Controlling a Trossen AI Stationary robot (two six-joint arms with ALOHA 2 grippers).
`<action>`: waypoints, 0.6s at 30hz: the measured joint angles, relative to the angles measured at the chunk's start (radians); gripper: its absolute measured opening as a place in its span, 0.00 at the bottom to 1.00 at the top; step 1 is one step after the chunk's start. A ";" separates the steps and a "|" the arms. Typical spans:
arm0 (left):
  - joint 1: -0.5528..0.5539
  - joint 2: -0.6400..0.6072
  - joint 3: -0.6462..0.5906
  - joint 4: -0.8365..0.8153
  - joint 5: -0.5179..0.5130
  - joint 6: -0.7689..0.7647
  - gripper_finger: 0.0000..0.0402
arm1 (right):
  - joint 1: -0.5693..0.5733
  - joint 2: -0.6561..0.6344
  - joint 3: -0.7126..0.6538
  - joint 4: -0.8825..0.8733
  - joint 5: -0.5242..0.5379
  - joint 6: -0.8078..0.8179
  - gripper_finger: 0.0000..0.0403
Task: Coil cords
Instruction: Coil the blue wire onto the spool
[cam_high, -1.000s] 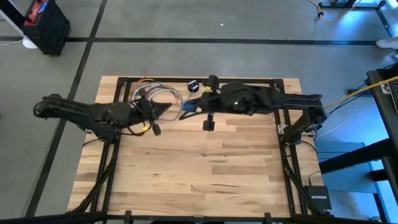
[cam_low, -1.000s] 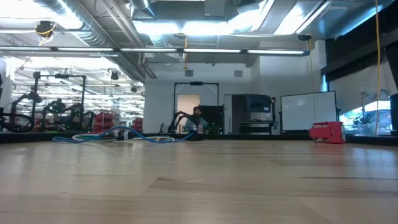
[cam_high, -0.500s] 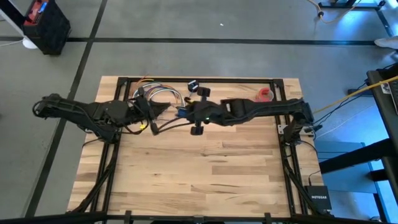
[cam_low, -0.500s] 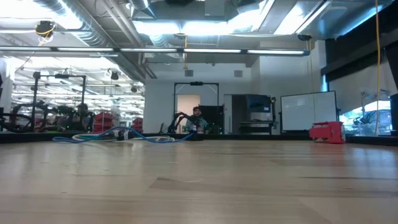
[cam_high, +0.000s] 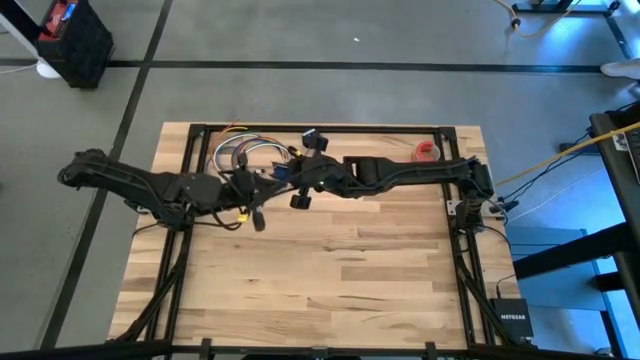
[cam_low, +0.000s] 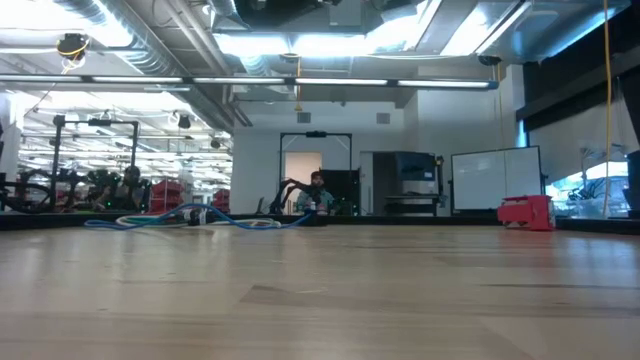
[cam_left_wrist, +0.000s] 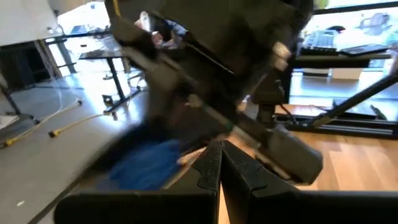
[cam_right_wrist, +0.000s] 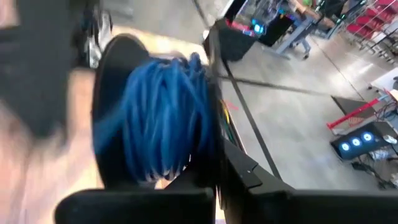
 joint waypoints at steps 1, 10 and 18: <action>-0.003 0.012 0.000 0.018 0.003 0.008 0.00 | 0.000 0.001 0.001 0.013 -0.003 0.002 0.01; -0.021 0.056 0.000 0.027 0.003 0.031 0.00 | 0.000 0.000 0.001 0.068 -0.014 0.001 0.01; -0.020 0.060 0.000 -0.123 0.000 0.019 0.00 | 0.001 0.000 0.051 0.061 -0.014 -0.009 0.01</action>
